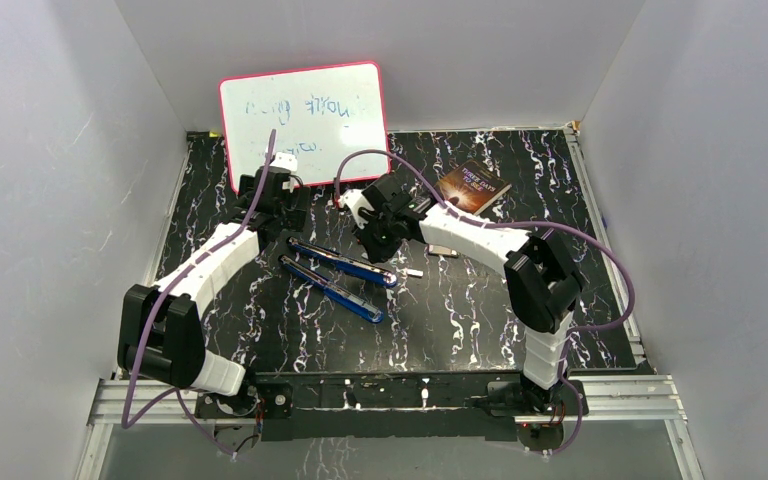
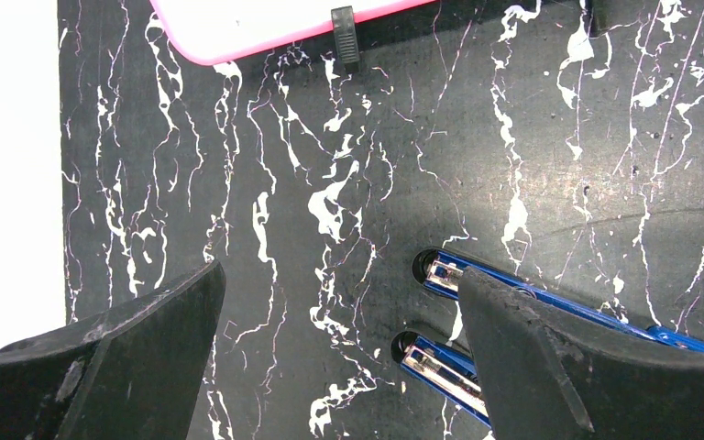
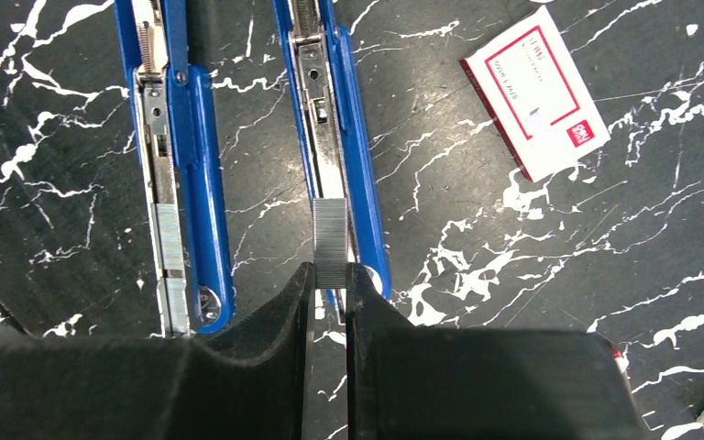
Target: Load the staples into the stapler
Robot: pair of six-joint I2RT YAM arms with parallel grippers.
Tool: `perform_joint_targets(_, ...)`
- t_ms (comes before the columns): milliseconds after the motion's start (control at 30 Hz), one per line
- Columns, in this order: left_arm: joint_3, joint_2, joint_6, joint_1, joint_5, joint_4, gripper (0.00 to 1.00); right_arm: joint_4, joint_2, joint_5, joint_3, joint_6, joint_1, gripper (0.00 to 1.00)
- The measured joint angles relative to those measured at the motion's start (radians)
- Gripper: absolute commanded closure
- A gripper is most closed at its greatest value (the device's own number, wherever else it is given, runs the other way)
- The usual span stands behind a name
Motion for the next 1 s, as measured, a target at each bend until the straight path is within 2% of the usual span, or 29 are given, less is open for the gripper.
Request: perform_joint_targets(1000,0.0,0.0,0.005,-0.007,-0.01,0.002,0.02,-0.099,0.074,-0.004,0.065,0.037,0.0,1.0)
